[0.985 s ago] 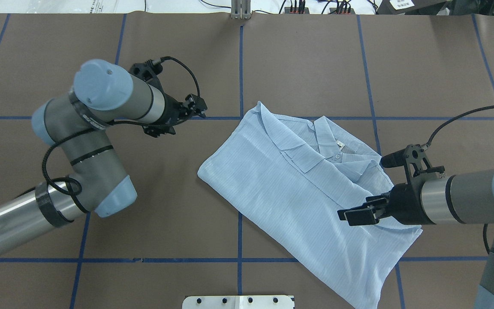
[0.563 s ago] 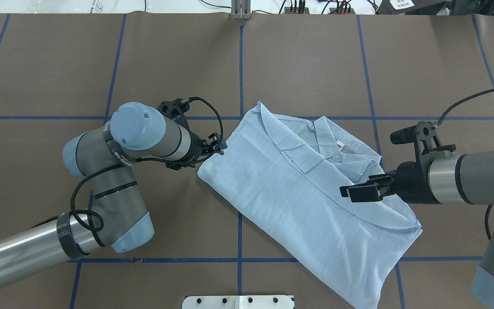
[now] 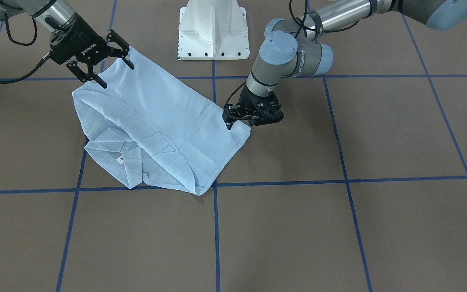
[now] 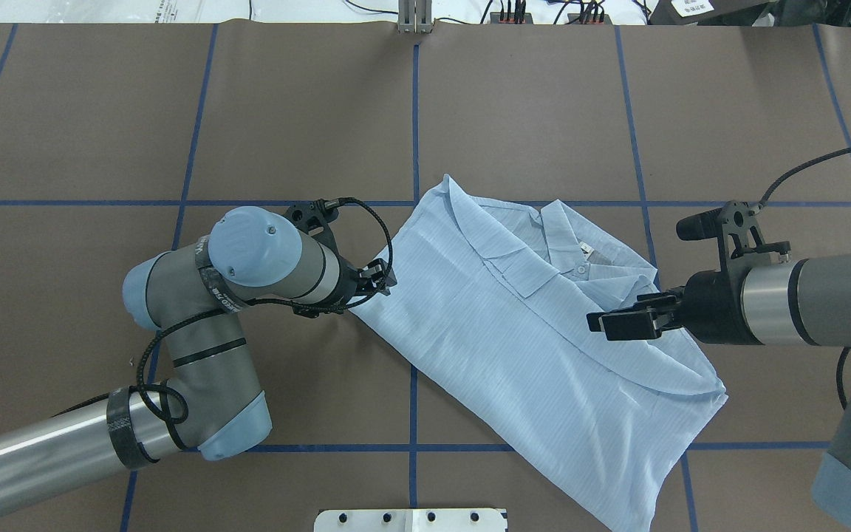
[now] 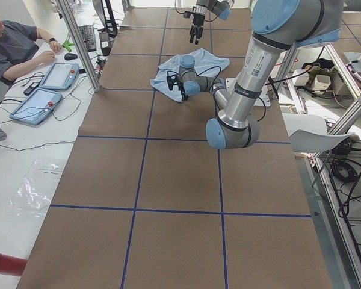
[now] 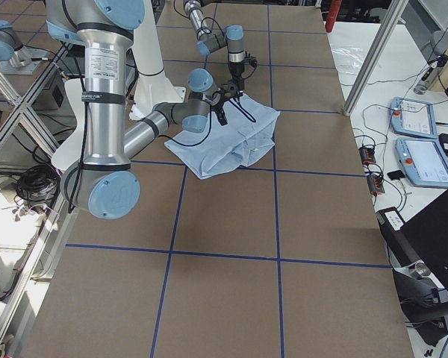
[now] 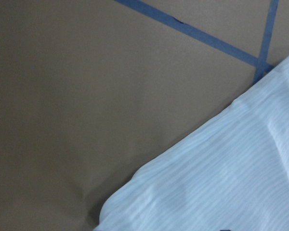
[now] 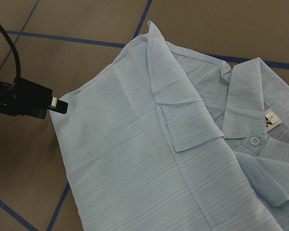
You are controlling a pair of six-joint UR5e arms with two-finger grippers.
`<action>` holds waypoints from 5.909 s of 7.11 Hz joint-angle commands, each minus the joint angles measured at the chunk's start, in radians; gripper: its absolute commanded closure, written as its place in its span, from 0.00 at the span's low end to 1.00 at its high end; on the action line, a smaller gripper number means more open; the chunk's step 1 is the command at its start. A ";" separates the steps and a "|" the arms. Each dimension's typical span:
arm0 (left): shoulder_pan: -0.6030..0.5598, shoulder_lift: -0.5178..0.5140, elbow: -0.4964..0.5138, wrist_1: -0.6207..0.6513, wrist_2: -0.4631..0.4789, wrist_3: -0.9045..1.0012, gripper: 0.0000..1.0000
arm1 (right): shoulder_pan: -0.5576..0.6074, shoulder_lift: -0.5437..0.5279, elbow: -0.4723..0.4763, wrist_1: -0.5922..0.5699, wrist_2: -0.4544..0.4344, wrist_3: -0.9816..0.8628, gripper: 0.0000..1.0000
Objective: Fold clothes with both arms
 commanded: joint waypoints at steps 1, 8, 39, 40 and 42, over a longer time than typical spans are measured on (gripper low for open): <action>0.003 0.000 0.009 0.005 0.000 0.001 0.19 | 0.000 0.001 0.000 -0.001 0.000 0.000 0.00; -0.024 -0.005 -0.089 0.158 -0.008 0.000 1.00 | 0.024 0.000 -0.002 -0.004 0.003 0.000 0.00; -0.296 0.054 -0.178 0.102 -0.083 0.325 0.00 | -0.273 0.624 -0.474 -0.573 -0.437 -0.103 0.00; -0.291 0.052 -0.177 0.100 -0.083 0.305 0.00 | -0.254 0.604 -0.469 -0.572 -0.433 -0.118 0.00; -0.268 0.046 -0.171 0.099 -0.078 0.303 0.00 | -0.203 0.545 -0.415 -0.572 -0.387 -0.159 0.00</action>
